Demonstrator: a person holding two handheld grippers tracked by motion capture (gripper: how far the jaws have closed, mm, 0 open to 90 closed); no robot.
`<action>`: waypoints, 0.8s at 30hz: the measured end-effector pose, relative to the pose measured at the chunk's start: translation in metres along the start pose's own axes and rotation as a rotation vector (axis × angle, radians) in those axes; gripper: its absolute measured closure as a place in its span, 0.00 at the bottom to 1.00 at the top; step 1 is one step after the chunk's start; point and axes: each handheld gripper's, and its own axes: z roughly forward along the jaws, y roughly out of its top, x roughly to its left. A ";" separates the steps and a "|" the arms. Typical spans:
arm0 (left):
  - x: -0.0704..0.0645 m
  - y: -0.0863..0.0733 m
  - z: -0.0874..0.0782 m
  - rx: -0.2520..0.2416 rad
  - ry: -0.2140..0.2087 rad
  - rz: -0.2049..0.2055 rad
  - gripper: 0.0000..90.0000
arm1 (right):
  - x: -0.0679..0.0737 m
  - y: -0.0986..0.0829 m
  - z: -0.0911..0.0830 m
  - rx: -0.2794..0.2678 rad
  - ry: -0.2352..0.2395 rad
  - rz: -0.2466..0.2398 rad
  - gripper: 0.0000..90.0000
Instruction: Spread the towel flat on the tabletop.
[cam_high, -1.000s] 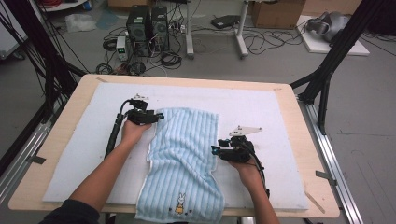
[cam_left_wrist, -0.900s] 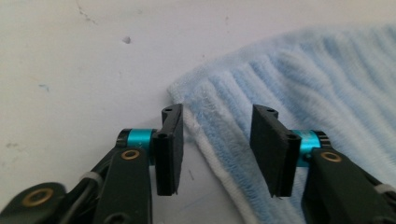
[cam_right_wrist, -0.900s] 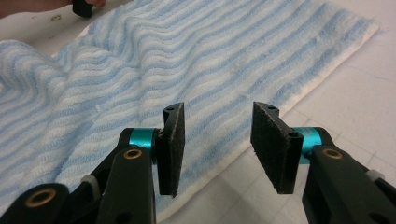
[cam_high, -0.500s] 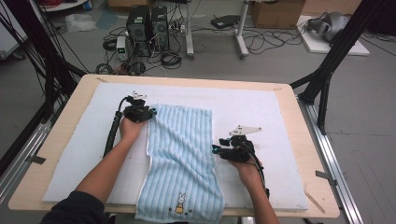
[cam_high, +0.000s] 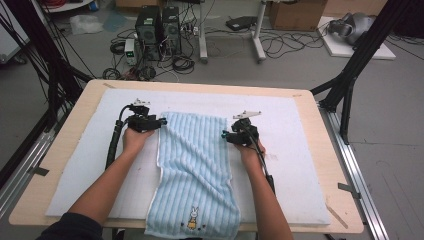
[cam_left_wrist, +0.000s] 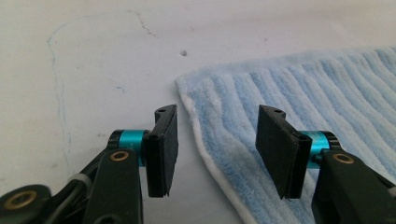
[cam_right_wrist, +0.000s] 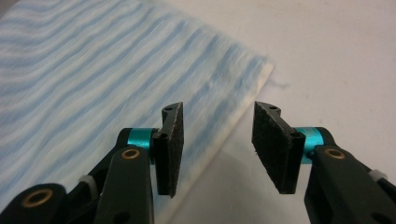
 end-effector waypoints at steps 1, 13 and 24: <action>0.000 0.000 0.000 0.007 -0.002 0.002 0.55 | 0.000 0.004 0.006 0.006 -0.016 0.006 0.58; -0.005 0.000 0.000 0.030 0.004 0.009 0.55 | -0.018 0.029 0.041 0.045 -0.102 0.057 0.95; -0.022 -0.001 0.007 0.044 -0.022 0.029 0.53 | -0.039 0.034 0.020 -0.026 -0.311 0.086 0.79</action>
